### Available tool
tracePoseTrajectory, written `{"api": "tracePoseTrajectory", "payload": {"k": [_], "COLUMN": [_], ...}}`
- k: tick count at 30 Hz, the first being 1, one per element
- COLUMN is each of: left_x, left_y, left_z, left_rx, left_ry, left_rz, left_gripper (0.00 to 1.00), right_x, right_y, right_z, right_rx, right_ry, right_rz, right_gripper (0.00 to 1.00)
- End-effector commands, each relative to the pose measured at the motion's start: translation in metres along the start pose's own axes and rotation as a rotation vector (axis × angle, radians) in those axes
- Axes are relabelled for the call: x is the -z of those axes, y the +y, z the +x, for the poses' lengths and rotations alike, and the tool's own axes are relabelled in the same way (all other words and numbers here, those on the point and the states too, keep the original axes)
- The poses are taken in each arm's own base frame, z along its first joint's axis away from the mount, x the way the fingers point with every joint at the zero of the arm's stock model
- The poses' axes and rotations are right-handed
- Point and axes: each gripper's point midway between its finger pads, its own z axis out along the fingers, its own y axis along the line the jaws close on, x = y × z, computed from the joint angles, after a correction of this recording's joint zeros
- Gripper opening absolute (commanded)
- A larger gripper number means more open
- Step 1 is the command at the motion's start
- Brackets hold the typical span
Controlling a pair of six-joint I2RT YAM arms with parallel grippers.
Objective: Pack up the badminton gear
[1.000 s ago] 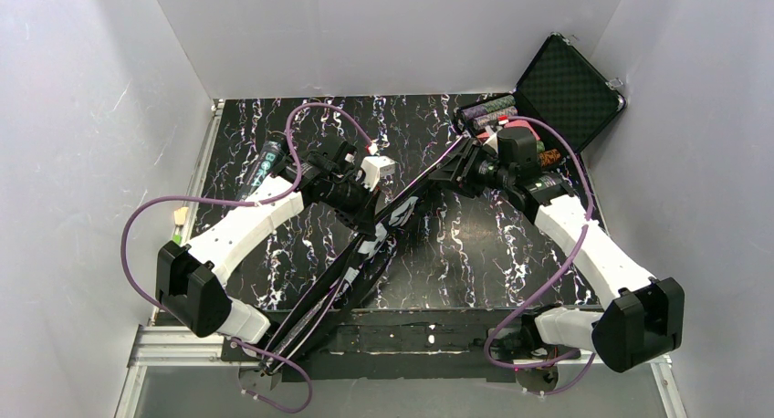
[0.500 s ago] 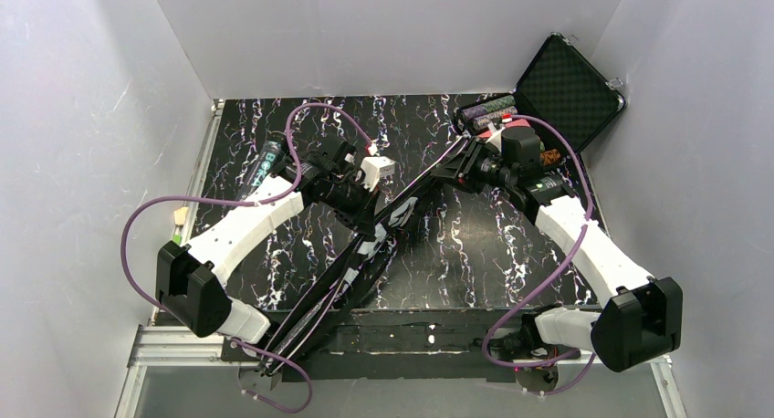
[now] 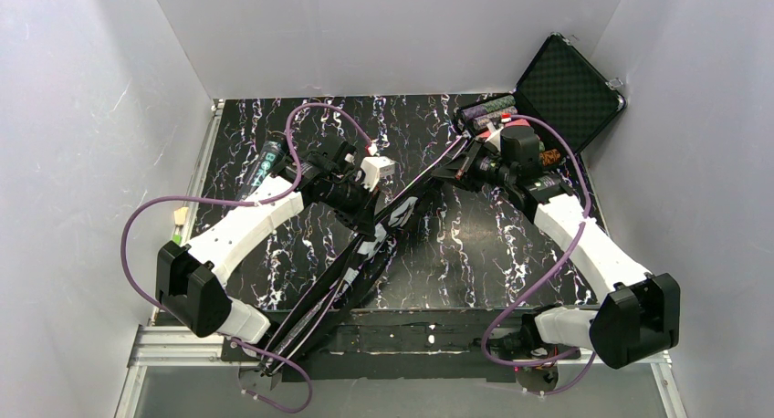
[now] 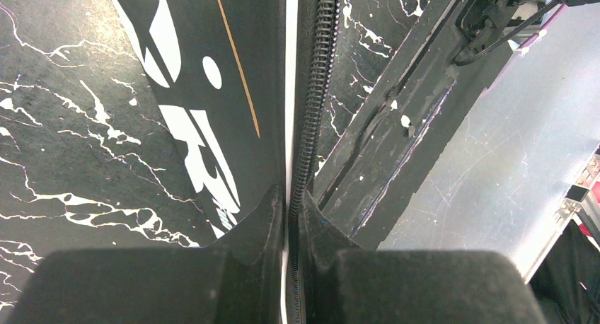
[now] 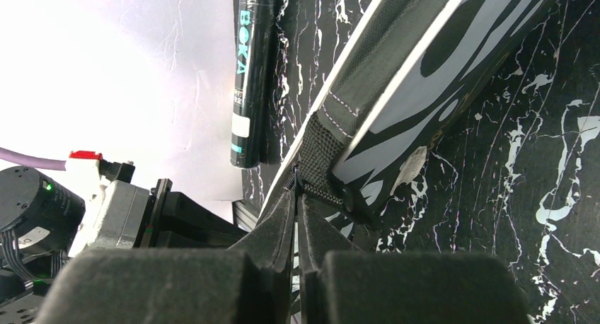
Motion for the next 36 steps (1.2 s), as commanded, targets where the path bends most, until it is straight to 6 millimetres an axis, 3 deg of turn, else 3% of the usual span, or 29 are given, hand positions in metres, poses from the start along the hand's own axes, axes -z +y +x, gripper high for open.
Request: {"api": "tracePoseTrajectory", "payload": {"k": [1, 7, 22, 29, 32, 36], "left_x": [0.02, 0.02, 0.018, 0.018, 0.018, 0.024], "left_y": [-0.017, -0.016, -0.013, -0.013, -0.015, -0.016], "left_z": [-0.017, -0.017, -0.018, -0.024, -0.029, -0.043], "left_rx": [-0.035, -0.034, -0.03, -0.026, -0.018, -0.004], "left_ry": [-0.083, -0.08, -0.076, -0.081, -0.085, -0.126], "left_rz": [0.039, 0.031, 0.022, 0.022, 0.036, 0.05], "left_gripper": [0.0, 0.0, 0.0, 0.0, 0.06, 0.26], "right_x": [0.001, 0.006, 0.013, 0.001, -0.005, -0.01], "right_y": [0.008, 0.014, 0.04, 0.057, 0.059, 0.062], "right_z": [-0.003, 0.006, 0.059, 0.104, 0.118, 0.127], "right_rx": [0.013, 0.002, 0.021, 0.062, 0.073, 0.067], "right_ry": [-0.011, 0.019, 0.151, 0.284, 0.324, 0.347], "right_rz": [-0.041, -0.083, -0.189, -0.216, -0.212, -0.22], "right_gripper": [0.03, 0.01, 0.01, 0.01, 0.01, 0.01]}}
